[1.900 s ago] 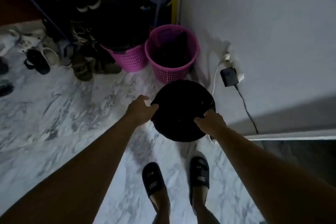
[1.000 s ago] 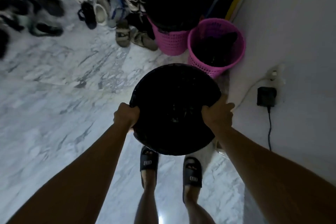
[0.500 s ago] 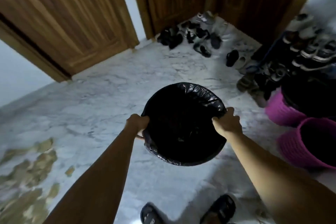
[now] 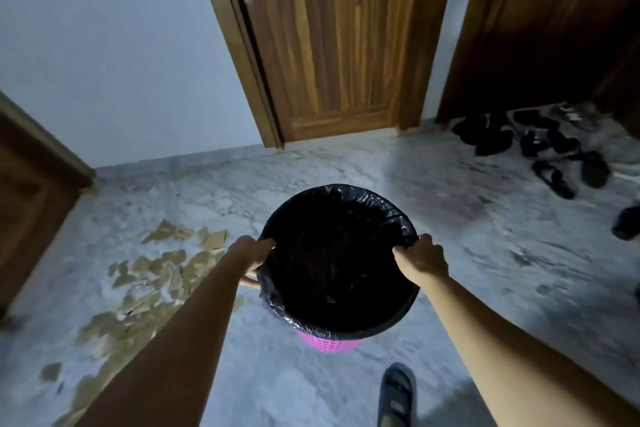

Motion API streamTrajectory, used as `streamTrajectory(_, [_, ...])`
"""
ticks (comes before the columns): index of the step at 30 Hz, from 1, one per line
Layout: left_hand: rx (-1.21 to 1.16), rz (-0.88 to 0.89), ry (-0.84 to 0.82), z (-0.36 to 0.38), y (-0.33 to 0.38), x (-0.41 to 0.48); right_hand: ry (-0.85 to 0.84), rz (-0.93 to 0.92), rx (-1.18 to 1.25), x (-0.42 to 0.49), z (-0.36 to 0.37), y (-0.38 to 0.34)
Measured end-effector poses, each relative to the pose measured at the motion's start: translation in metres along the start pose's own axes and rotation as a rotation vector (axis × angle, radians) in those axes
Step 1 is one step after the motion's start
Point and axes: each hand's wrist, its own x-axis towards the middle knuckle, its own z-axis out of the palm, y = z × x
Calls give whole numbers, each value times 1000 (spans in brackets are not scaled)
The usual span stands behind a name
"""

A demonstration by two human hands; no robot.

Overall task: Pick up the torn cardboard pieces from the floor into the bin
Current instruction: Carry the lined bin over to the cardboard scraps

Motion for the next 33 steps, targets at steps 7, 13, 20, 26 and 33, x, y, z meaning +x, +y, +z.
streamTrajectory(7, [-61, -87, 18, -38, 22, 148, -54, -25, -86, 117, 71, -91])
streamTrajectory(13, [-88, -177, -9, -17, 41, 309, -91, 79, -156, 257, 139, -138])
streamTrajectory(20, [-110, -213, -18, 32, 41, 501, -63, 149, -116, 425, 230, -163])
streamTrajectory(26, [-170, -239, -77, 92, 27, 658, -35, 187, -29, 564, 310, -146])
streamTrajectory(33, [-148, -204, -138, 143, 13, 740, -43, 116, -5, 633, 363, -113])
